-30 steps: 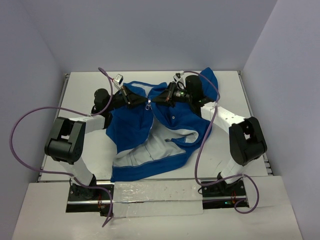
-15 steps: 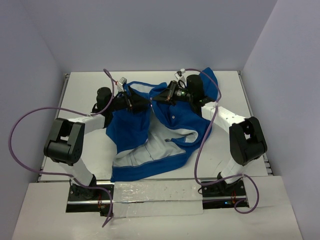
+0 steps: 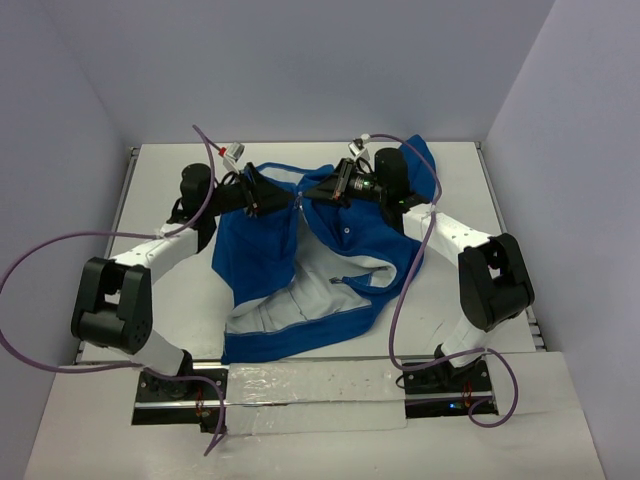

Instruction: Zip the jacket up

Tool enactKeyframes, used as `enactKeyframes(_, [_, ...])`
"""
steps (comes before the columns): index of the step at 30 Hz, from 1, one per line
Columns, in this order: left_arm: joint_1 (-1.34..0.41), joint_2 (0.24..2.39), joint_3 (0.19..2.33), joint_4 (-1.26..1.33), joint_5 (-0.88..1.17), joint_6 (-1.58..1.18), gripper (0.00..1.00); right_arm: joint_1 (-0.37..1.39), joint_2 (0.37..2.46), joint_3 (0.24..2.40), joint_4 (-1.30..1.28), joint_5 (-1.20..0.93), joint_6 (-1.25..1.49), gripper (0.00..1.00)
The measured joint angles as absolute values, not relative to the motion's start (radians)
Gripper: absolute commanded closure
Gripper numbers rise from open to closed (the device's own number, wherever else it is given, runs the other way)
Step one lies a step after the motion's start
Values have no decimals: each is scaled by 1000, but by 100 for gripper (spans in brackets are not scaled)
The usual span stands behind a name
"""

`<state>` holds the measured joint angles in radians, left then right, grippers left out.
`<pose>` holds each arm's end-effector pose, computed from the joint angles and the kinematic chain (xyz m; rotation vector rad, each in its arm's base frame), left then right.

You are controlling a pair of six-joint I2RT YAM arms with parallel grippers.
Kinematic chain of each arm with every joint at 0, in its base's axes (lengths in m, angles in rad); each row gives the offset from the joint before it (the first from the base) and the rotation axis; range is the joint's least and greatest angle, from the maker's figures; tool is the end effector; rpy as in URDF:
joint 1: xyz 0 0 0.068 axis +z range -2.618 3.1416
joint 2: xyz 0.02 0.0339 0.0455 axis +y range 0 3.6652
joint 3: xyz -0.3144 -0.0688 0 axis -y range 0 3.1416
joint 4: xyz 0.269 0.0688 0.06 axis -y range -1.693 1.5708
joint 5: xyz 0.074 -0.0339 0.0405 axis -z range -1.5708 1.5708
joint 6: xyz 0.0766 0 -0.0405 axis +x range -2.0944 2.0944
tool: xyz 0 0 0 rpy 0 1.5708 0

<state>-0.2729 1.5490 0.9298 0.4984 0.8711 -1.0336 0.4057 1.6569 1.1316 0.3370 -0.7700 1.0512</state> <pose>0.3593 -0.1614 0.3057 0.0210 1.9626 -1.6476 0.3801 0.2213 0.3196 -0.0016 2.0524 1.6603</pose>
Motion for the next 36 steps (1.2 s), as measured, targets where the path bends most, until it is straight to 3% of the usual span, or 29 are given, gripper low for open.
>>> enactKeyframes(5, [-273,1588,929,518,891,-1009,40,405,1658,1132,351,-785,1064,100])
enactKeyframes(10, [-273,1617,931,536,910,-965,43,405,1659,1132,351,-798,1069,100])
enactKeyframes(29, [-273,1746,947,863,1016,-1140,51,405,1676,1165,304,-806,1057,100])
enactKeyframes(36, [-273,1761,944,901,1026,-1162,47,405,1678,1170,299,-807,1054,100])
